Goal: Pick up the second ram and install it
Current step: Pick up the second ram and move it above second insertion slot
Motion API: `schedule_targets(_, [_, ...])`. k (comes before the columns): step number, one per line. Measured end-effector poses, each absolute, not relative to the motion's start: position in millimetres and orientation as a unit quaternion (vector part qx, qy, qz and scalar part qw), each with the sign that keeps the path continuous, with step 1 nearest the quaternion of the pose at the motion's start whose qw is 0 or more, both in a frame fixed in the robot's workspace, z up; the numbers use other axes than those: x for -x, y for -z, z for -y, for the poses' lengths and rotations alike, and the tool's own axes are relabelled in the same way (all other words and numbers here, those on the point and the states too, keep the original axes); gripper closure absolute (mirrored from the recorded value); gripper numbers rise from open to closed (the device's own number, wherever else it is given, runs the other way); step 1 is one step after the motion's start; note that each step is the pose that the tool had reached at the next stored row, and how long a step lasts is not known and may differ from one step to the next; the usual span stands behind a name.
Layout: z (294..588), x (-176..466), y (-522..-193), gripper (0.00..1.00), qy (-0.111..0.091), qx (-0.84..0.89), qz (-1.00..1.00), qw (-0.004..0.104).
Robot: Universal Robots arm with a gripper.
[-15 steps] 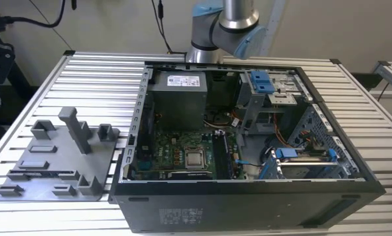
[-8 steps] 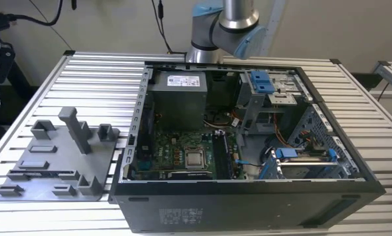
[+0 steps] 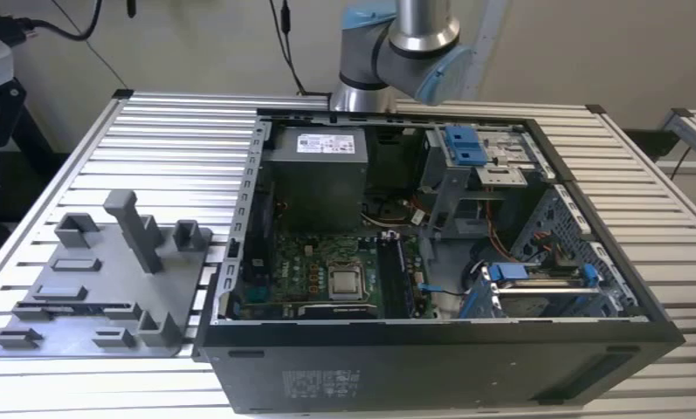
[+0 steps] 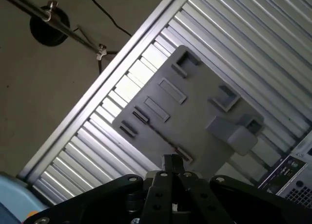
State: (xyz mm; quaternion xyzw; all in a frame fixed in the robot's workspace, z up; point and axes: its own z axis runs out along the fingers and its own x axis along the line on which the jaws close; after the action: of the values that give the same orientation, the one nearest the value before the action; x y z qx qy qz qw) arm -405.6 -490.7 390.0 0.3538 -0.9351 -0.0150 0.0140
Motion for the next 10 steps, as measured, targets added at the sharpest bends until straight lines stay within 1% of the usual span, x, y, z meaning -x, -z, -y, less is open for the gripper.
schedule_targets(10, [490.7, 405.6, -389.8, 0.89, 0.01, -0.438, 0.899, 0.013])
